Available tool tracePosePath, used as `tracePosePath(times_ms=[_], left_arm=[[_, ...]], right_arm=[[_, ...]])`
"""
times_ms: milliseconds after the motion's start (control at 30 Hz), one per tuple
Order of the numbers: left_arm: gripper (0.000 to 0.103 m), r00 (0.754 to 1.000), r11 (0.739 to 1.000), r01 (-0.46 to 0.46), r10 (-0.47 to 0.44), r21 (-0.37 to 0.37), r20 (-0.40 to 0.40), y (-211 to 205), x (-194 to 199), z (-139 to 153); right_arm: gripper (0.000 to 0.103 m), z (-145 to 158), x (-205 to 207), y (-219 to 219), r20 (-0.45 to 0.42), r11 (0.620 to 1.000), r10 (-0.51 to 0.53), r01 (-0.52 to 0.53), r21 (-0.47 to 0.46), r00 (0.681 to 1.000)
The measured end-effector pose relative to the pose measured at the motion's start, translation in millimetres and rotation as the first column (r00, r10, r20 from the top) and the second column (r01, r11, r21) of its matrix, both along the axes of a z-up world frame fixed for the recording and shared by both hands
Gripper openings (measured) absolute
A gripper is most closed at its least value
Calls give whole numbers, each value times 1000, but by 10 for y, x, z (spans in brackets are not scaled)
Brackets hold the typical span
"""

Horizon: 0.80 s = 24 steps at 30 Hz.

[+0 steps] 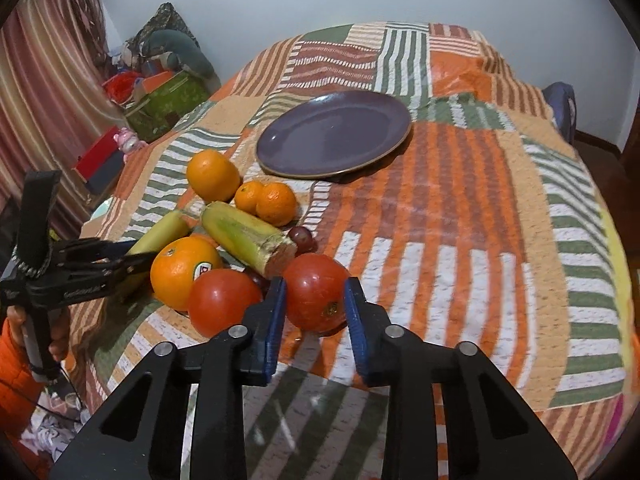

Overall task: Organize fruits
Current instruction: 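Lower the left tool onto the yellow zucchini while the right tool approaches the red tomato, then close the left tool on the zucchini while the right tool grasps the tomato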

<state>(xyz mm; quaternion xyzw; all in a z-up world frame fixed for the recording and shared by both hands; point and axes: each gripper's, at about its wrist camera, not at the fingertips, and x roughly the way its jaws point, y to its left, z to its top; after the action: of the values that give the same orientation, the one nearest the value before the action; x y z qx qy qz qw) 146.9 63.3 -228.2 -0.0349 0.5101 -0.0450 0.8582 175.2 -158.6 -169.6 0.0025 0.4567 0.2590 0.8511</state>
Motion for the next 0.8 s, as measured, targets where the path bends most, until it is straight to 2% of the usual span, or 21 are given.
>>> tracePosePath(times_ms=[67,233,467,633,800], left_arm=[[38,1000,1000,3,-3,12,3,-10,-51,3],[38,1000,1000,-3,3,2,4,-20,-92,-13],[38,1000,1000,14,-14,17,5,-43,-167,-24],[38,1000,999,23,-23,33,-6,-33,-220,-60],[38,1000,1000,10,-10,22,-7,-3,-237,-71]], right_arm=[[27,10,5,-11,-6,1000,5,-5,-10,1000],[42,-39,21,13,-27,1000,-5,5,-2,1000],[45,-125,-11,67,-62,1000,17,-18,-7,998],[45,-197,-46,138,-63,998,42,-45,-48,997],[47,-204,27,139,-52,998,41,-43,-46,998]])
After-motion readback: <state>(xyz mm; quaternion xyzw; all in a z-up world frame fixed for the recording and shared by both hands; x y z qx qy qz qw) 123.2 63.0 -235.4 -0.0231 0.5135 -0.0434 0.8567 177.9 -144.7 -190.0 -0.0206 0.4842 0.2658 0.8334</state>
